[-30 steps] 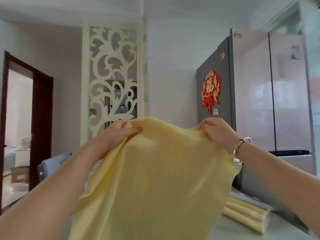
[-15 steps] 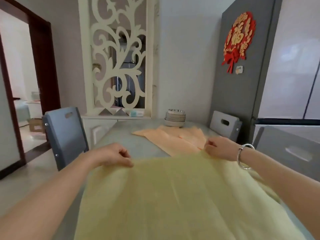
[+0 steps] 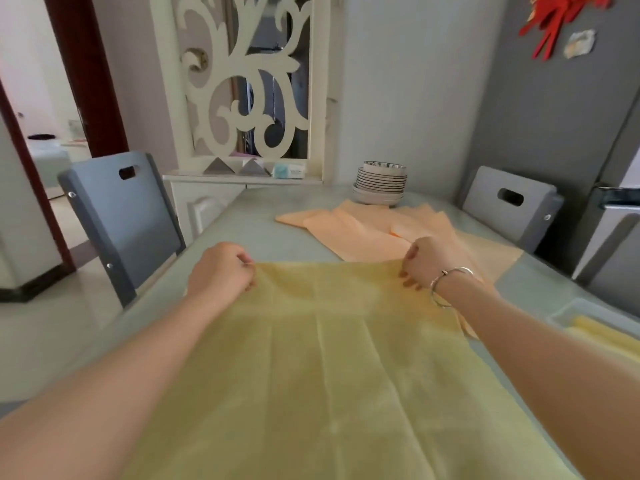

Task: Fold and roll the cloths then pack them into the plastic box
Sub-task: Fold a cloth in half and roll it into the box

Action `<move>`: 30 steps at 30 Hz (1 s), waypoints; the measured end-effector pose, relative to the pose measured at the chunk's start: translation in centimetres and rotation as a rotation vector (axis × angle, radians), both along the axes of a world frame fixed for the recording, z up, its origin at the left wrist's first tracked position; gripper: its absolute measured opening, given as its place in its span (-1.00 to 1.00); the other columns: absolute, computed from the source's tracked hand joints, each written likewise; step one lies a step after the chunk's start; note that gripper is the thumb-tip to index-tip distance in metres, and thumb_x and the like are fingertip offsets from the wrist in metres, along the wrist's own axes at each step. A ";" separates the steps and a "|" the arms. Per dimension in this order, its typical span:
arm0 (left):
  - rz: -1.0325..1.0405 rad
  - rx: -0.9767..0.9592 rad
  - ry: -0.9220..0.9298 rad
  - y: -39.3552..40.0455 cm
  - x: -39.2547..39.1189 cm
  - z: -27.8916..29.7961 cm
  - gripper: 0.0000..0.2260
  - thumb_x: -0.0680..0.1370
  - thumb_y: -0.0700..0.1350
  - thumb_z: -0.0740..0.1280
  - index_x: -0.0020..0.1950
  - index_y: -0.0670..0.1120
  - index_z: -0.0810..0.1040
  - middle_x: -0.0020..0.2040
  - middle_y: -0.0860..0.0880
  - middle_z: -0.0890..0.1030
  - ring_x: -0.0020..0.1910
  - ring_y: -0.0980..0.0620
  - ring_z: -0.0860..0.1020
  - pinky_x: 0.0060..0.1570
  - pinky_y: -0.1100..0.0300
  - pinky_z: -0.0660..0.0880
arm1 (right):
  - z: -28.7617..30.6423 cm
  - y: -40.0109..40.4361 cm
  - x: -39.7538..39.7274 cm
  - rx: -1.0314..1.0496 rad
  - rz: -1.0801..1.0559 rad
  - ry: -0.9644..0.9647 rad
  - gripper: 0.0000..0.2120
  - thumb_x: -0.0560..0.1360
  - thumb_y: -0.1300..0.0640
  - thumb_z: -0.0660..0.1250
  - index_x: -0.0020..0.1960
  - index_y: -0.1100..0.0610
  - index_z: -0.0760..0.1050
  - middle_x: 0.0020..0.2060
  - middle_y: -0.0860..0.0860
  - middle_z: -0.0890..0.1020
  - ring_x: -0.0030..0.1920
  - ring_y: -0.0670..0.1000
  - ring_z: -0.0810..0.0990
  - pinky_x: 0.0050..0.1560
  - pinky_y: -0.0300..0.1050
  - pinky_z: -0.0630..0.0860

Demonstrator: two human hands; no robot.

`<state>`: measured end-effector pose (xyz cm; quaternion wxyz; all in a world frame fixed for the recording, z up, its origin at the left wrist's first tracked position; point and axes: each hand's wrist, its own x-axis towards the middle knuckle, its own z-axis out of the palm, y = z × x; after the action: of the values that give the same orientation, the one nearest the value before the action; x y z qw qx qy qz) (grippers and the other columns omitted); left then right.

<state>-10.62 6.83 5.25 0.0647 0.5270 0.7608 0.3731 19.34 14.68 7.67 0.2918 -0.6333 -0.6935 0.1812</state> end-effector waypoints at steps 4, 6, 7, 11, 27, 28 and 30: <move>-0.157 -0.073 -0.121 2.2 0.3 -0.7 -0.44 0.52 -0.12 0.35 0.48 -0.03 0.24 0.38 -0.09 0.43 0.30 -0.09 0.46 0.13 0.16 0.42 | 0.4 2.1 -1.4 0.065 0.069 -0.180 -0.42 0.45 0.04 0.34 0.42 0.12 0.27 0.29 0.07 0.43 0.24 0.13 0.46 0.15 -0.09 0.36; -0.230 -0.134 -0.115 2.0 1.0 -1.6 -0.29 0.53 -0.06 0.35 0.55 0.02 0.00 0.49 -0.07 0.26 0.42 -0.07 0.32 0.29 0.14 0.33 | -0.5 1.6 -2.1 -0.015 0.168 -0.098 -0.27 0.48 0.02 0.32 0.52 0.05 0.01 0.39 0.06 0.35 0.27 0.10 0.45 0.12 -0.12 0.36; -0.250 -0.142 -0.087 1.6 1.4 -2.1 -0.29 0.53 -0.05 0.35 0.55 0.02 0.01 0.50 -0.06 0.25 0.43 -0.06 0.30 0.34 0.13 0.29 | -1.2 1.1 -2.4 -0.037 0.215 -0.067 -0.27 0.50 0.04 0.30 0.53 0.03 -0.03 0.42 0.05 0.33 0.30 0.09 0.43 0.13 -0.15 0.35; -0.353 -0.175 0.013 -1.2 3.3 -3.2 -0.50 0.55 -0.04 0.32 0.47 -0.01 0.28 0.46 0.00 0.33 0.42 0.01 0.31 0.32 0.26 0.21 | -3.2 -2.9 -2.3 0.005 0.412 -0.043 -0.42 0.51 0.10 0.32 0.46 0.03 0.17 0.40 0.01 0.37 0.36 0.00 0.38 0.28 -0.20 0.31; -0.574 -0.050 0.075 -11.0 8.3 -4.8 -0.69 0.51 0.06 0.36 0.24 0.07 0.54 0.33 0.15 0.46 0.34 0.19 0.38 0.33 0.33 0.22 | -5.1 -16.7 2.3 -0.085 0.697 -0.227 -0.30 0.32 -0.21 0.46 0.38 -0.22 0.23 0.27 -0.38 0.29 0.29 -0.35 0.25 0.16 -0.63 0.10; -0.604 -0.075 0.062 -11.5 8.4 -4.7 -0.68 0.49 0.09 0.38 0.23 0.08 0.55 0.32 0.17 0.46 0.33 0.21 0.37 0.33 0.33 0.22 | -5.1 -16.9 2.7 -0.085 0.698 -0.242 -0.31 0.33 -0.21 0.45 0.37 -0.23 0.23 0.29 -0.36 0.30 0.29 -0.35 0.25 0.16 -0.63 0.10; -0.655 -0.147 0.059 -12.0 8.5 -4.5 -0.57 0.41 0.20 0.41 0.24 0.12 0.54 0.35 0.21 0.42 0.36 0.24 0.32 0.37 0.31 0.18 | -5.1 -16.9 3.4 -0.081 0.701 -0.269 -0.34 0.34 -0.21 0.44 0.36 -0.23 0.23 0.31 -0.34 0.31 0.29 -0.36 0.26 0.17 -0.63 0.10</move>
<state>-2.11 -5.12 0.74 0.1968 0.7479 0.5775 0.2615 22.72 -2.25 2.58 0.0932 -0.3866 -0.8926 0.2123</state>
